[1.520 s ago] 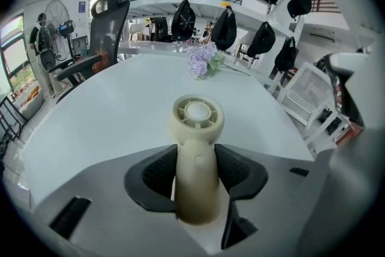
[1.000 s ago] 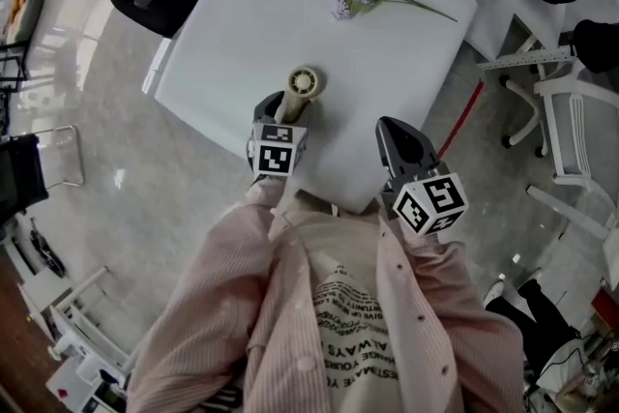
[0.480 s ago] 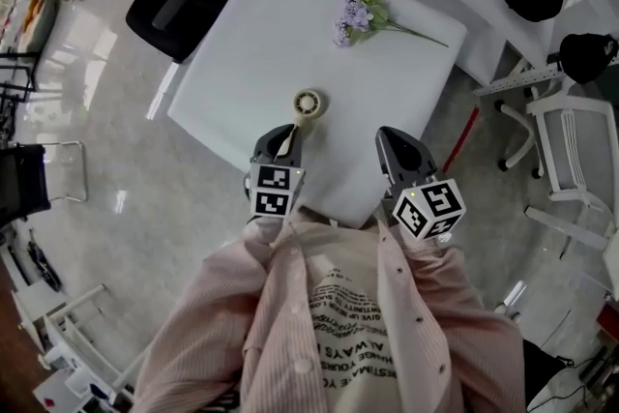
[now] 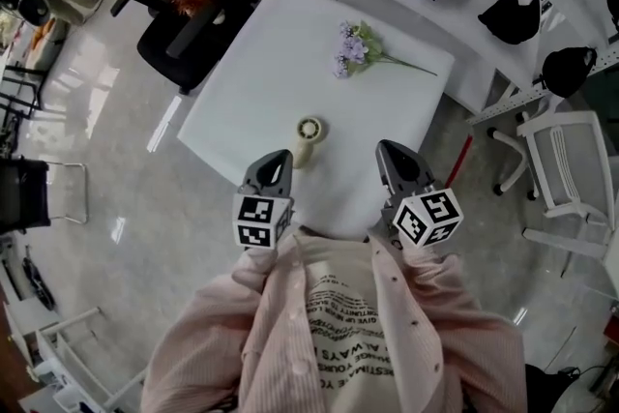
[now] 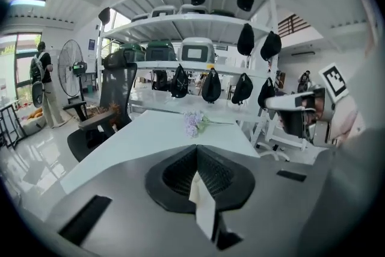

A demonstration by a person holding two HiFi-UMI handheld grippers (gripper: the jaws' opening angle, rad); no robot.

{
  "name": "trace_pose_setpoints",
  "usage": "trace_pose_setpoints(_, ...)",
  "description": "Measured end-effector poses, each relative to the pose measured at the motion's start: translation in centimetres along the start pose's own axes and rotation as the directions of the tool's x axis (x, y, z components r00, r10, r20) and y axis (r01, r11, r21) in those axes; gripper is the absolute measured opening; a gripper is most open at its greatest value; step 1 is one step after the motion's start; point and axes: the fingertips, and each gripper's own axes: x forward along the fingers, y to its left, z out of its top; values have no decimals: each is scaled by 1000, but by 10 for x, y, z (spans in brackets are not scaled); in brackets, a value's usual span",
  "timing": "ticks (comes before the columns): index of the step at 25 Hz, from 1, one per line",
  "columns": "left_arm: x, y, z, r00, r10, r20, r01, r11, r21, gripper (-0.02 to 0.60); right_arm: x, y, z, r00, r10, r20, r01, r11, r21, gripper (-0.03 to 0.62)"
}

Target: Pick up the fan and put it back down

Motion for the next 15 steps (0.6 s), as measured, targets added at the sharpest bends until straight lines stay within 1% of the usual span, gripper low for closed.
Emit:
trace_pose_setpoints(5, -21, 6, 21, 997, 9, 70, -8, 1000, -17, 2, -1, 0, 13, 999, 6, 39, -6, 1000, -6, -2)
trace_pose_setpoints(10, -39, 12, 45, 990, 24, 142, -20, 999, -30, 2, -2, 1, 36, 996, 11, 92, -8, 1000, -26, -2)
trace_pose_setpoints(13, -45, 16, 53, 985, 39, 167, -33, 999, -39, 2, -2, 2, 47, 993, 16, 115, -11, 999, -43, -2)
trace_pose_setpoints(15, -48, 19, 58, 983, 49, 178, -44, 999, -31, 2, -3, 2, 53, 992, 16, 127, -9, 999, -51, -1)
